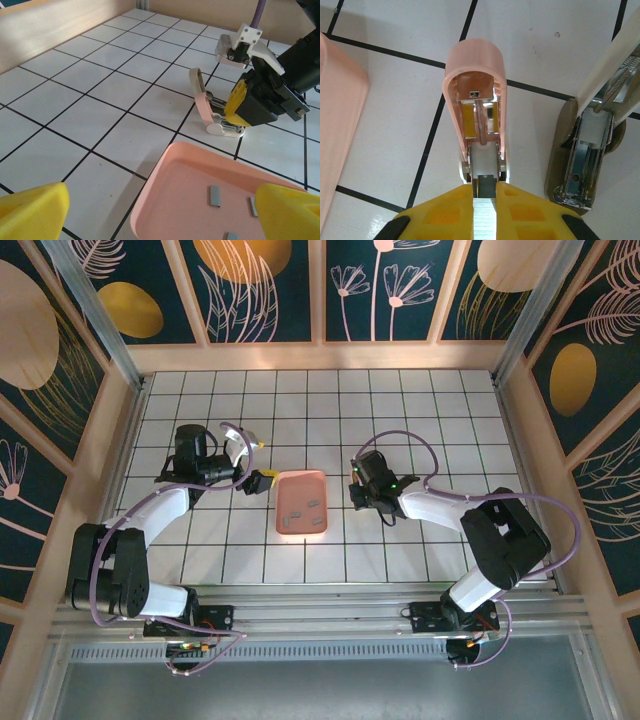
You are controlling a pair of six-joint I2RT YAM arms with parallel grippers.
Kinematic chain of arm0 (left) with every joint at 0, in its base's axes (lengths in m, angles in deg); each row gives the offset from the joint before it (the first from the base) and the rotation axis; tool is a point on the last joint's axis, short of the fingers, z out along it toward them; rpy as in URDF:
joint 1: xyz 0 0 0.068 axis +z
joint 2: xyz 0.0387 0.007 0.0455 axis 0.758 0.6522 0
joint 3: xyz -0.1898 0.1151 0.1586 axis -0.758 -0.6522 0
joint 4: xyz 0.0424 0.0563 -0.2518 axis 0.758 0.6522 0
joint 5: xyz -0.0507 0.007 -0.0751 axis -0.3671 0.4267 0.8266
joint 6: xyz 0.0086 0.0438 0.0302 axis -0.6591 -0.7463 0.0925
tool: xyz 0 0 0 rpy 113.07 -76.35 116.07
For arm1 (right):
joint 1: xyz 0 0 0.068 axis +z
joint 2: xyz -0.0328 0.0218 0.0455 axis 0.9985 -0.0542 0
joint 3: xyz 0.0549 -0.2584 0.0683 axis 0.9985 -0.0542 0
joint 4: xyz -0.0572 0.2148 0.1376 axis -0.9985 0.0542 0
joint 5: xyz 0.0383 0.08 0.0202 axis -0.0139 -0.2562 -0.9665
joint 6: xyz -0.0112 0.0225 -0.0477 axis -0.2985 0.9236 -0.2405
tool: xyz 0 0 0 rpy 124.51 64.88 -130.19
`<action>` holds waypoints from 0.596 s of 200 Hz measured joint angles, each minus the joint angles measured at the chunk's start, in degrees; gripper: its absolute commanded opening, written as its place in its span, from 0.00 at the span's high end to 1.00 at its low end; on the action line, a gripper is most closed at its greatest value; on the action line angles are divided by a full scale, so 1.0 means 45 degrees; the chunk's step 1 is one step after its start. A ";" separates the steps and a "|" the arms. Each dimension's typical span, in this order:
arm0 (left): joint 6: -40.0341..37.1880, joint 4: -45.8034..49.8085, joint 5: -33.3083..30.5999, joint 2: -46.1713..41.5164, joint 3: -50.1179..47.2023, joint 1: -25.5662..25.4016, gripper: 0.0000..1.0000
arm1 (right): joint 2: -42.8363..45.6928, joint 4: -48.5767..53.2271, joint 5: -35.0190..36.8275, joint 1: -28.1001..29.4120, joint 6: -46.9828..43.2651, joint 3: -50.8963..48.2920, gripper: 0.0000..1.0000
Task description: Load the staples into the stapler
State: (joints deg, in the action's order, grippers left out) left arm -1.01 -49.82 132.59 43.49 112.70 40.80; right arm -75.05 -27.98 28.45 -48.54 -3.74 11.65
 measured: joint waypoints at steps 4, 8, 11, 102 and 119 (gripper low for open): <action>-0.0005 0.0000 0.0000 0.0000 0.0000 0.0000 0.05 | 0.0000 0.0000 0.0000 0.0000 -0.0005 0.0000 0.86; 0.0000 0.0000 0.0000 0.0000 0.0000 0.0000 0.05 | 0.0000 0.0000 0.0000 0.0000 -0.0005 -0.0005 0.86; 0.0000 0.0000 0.0000 0.0000 0.0000 0.0000 0.05 | 0.0000 -0.0005 0.0000 0.0000 -0.0005 -0.0010 0.86; -0.0005 0.0005 0.0000 0.0000 0.0000 -0.0024 0.05 | -0.0005 -0.0058 -0.0005 0.0000 -0.0005 -0.0083 0.86; -0.0005 0.0005 0.0000 0.0000 0.0000 -0.0024 0.05 | -0.0029 -0.0063 -0.0005 0.0000 -0.0005 -0.0087 0.87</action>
State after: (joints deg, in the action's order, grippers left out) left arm -1.04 -49.80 132.59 43.49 112.70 40.69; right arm -75.18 -28.26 28.43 -48.54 -3.77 11.26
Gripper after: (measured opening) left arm 0.946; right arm 0.139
